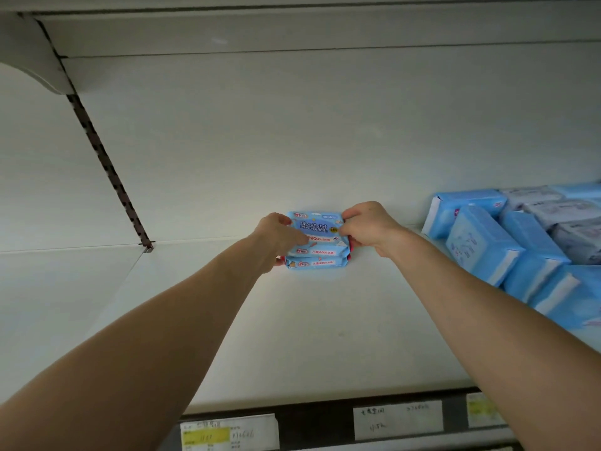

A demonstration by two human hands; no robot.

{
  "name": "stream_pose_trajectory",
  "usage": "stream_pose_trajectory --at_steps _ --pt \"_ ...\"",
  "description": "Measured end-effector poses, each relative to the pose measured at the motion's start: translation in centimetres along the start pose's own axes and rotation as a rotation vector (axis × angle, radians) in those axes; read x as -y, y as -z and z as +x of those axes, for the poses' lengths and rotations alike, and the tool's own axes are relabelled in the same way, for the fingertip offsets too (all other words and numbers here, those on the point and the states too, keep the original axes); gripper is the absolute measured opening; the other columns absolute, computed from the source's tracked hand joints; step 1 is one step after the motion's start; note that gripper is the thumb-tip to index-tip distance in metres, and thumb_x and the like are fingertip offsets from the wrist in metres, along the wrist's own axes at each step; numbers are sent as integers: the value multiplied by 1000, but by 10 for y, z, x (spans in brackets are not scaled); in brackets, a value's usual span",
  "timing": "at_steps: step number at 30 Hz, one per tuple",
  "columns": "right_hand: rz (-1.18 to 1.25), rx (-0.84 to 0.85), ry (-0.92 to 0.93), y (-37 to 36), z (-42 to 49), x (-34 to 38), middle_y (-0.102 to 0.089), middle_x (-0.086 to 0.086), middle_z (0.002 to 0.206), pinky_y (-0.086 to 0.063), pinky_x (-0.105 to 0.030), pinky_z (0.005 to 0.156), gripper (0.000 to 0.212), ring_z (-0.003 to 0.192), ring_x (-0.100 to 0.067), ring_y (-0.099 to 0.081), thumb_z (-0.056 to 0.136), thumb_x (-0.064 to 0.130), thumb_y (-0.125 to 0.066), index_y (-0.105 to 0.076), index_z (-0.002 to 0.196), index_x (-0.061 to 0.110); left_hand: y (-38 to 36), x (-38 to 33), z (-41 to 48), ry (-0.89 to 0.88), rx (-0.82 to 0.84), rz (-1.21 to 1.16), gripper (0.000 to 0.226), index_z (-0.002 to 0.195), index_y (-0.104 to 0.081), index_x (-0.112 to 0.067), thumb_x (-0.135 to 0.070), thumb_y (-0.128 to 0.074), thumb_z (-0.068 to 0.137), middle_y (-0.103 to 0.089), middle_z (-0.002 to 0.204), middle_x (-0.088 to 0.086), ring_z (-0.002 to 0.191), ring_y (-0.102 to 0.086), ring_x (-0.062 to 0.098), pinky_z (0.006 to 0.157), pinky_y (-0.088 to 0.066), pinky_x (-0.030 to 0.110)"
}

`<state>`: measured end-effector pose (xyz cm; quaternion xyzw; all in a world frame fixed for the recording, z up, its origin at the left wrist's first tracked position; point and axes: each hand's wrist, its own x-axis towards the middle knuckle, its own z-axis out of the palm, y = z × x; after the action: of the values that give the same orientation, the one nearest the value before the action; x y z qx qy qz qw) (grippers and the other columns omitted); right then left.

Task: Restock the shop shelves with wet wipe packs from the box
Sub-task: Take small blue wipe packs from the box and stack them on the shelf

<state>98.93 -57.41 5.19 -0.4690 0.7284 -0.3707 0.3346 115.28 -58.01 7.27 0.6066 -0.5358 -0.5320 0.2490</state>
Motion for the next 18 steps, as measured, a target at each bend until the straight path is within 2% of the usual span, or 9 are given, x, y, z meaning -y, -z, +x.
stream_pose_trajectory --at_steps 2,4,6,9,10,12,14,16,18 --pt "-28 -49 23 0 2 -1 -63 -11 92 -55 -43 85 26 89 -27 -64 77 -10 -57 -65 101 -6 -2 1 2 -3 -10 26 49 130 -47 -17 -11 -69 87 -61 118 11 93 -59 20 54 -44 25" --pt "-70 -92 44 -1 3 0 -65 -9 106 -53 -36 87 32 101 -26 -63 79 -7 -58 -67 108 6 -4 1 4 -15 -20 55 50 132 -47 -15 -12 -69 87 -61 119 10 92 -59 20 53 -43 24" --pt "-112 -118 66 -3 4 0 -64 -6 114 -50 -28 85 33 105 -23 -61 82 -3 -57 -67 110 11 -4 2 4 -35 -29 108 46 130 -48 -12 -13 -68 88 -61 116 8 88 -56 17 50 -40 22" --pt "-144 -119 80 -5 2 0 -64 -5 117 -50 -31 91 29 106 -23 -60 84 1 -57 -68 108 13 -2 4 4 -68 -21 151 49 134 -46 -13 -15 -67 89 -59 114 7 83 -52 15 49 -40 22" --pt "-134 -82 71 -5 0 0 -64 -5 115 -52 -34 89 27 103 -23 -61 85 3 -58 -67 107 14 -1 5 4 -85 -8 159 56 138 -43 -16 -15 -68 88 -57 115 6 85 -53 16 51 -41 21" --pt "-50 63 27 -5 -9 3 -61 0 103 -56 -35 73 23 86 -19 -62 88 7 -61 -59 108 19 0 9 2 -118 33 195 69 144 -36 -22 -12 -70 86 -52 114 2 88 -53 18 57 -43 24" --pt "26 219 -35 -5 -19 6 -52 8 91 -52 -27 59 30 72 -9 -58 90 11 -63 -48 114 22 0 14 1 -160 61 283 75 146 -34 -24 -4 -69 83 -51 113 0 87 -54 17 55 -45 21" --pt "-80 283 -17 -5 -23 3 -49 8 97 -51 -25 63 48 78 -9 -57 86 13 -67 -42 126 23 -2 20 6 -219 44 402 79 148 -31 -22 0 -68 81 -53 122 3 99 -58 22 70 -55 28" --pt "-225 280 48 -8 -26 -1 -48 2 116 -53 -31 74 69 95 -17 -56 81 11 -71 -35 138 23 -2 24 10 -271 11 538 78 150 -27 -22 -2 -64 84 -50 133 6 112 -56 28 88 -54 39"
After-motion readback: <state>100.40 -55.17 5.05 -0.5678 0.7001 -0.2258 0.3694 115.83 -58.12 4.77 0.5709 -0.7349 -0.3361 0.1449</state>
